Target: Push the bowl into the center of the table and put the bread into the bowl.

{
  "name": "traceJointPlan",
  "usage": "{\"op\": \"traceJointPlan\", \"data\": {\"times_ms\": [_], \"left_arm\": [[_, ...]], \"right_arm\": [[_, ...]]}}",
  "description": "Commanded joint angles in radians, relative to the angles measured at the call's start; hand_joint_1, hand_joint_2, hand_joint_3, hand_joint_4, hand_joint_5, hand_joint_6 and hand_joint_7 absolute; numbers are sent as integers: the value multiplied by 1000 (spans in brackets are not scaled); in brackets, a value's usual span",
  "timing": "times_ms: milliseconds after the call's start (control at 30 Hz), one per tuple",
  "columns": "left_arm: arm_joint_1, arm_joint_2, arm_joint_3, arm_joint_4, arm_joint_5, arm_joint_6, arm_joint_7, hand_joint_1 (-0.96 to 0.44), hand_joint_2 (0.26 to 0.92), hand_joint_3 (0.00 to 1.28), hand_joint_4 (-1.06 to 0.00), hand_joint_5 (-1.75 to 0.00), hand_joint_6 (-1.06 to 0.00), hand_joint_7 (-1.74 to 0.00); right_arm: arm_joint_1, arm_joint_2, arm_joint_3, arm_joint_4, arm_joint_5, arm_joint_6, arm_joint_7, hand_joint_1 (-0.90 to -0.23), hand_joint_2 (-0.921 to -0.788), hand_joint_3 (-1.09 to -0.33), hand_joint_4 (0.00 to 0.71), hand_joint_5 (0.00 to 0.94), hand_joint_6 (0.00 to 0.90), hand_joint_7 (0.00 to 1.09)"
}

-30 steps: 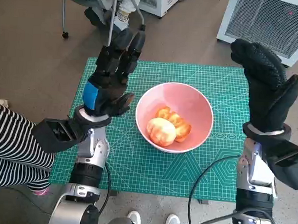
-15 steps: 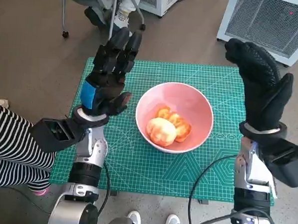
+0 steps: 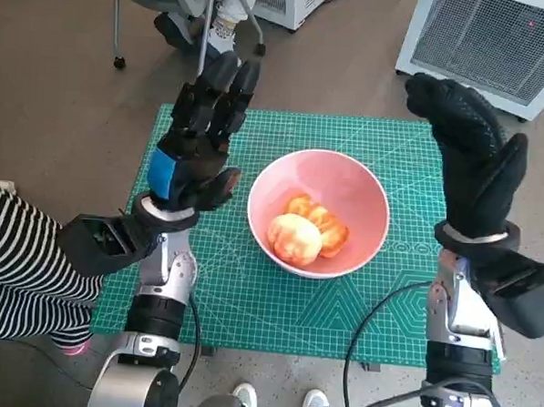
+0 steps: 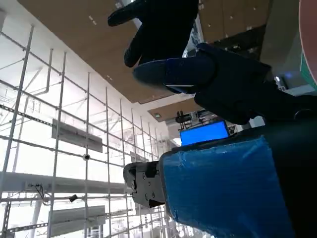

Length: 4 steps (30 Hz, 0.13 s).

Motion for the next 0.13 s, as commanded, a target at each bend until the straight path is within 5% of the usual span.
{"op": "traceJointPlan", "data": {"times_ms": [33, 133], "left_arm": [[-23, 0, 4, 10, -11, -13, -8, -574, 921, 380, -46, -6, -9, -343], [-27, 0, 5, 14, -12, -13, -11, -577, 921, 380, -46, -5, -11, -341]], "right_arm": [[16, -1, 2, 8, 1, 7, 9, -661, -921, -703, 175, 9, 81, 402], [16, -1, 1, 7, 1, 8, 9, -661, -921, -703, 177, 10, 82, 401]]}}
